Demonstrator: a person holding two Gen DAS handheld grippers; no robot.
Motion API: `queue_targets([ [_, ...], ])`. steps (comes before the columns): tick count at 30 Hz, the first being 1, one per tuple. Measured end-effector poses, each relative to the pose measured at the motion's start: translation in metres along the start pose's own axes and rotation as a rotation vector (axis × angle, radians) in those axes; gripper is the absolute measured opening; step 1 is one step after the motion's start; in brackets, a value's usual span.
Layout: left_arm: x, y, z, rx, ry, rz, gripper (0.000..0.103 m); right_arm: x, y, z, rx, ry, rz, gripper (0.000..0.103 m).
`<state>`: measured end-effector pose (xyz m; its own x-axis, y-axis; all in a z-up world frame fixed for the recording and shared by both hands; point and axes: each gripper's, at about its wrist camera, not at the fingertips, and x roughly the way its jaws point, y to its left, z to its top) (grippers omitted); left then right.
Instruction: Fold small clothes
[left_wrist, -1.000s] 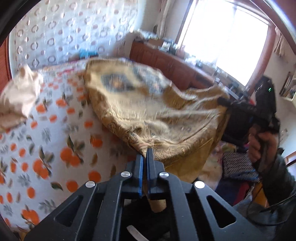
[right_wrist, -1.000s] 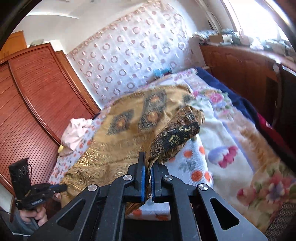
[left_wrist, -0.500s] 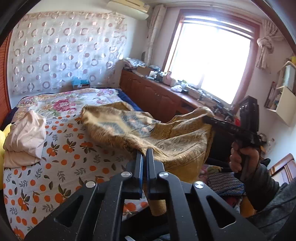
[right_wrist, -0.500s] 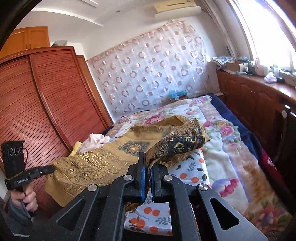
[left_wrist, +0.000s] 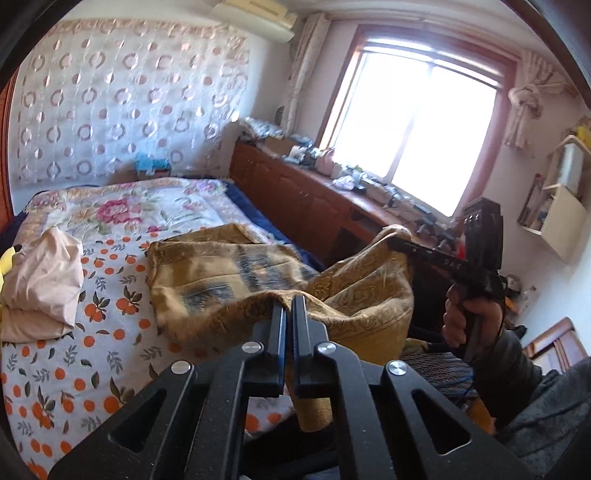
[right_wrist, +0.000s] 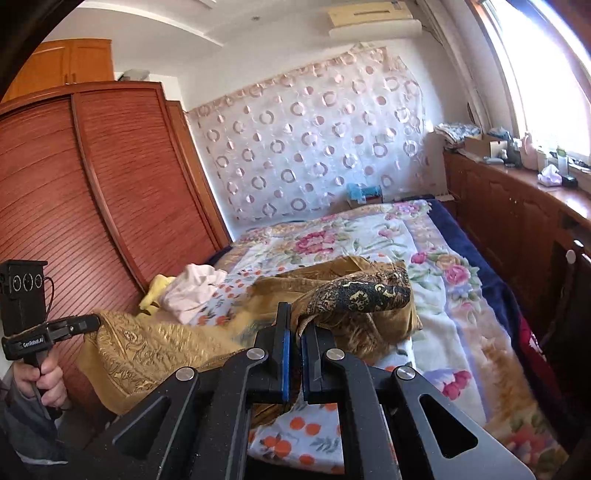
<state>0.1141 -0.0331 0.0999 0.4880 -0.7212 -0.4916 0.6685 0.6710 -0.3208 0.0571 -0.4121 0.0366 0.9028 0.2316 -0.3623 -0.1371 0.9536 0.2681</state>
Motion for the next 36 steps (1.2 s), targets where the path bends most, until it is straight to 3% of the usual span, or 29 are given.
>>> queue_targets([
  [4, 0.035, 0.023, 0.017, 0.03, 0.0, 0.104, 0.003, 0.037, -0.014, 0.013, -0.01, 0.014, -0.027, 0.004],
  [10, 0.059, 0.042, 0.035, 0.041, 0.003, 0.161, 0.003, 0.066, -0.009, 0.033, -0.042, 0.021, -0.039, 0.004],
  [19, 0.104, 0.073, 0.077, 0.066, -0.003, 0.198, 0.003, 0.102, -0.02, 0.058, -0.052, 0.023, -0.073, 0.004],
  [30, 0.201, 0.149, 0.111, 0.026, 0.069, 0.265, 0.003, 0.218, -0.031, 0.08, -0.075, 0.113, -0.107, 0.004],
  [36, 0.242, 0.177, 0.105, 0.023, 0.11, 0.276, 0.004, 0.262, -0.031, 0.08, -0.093, 0.178, -0.133, 0.004],
])
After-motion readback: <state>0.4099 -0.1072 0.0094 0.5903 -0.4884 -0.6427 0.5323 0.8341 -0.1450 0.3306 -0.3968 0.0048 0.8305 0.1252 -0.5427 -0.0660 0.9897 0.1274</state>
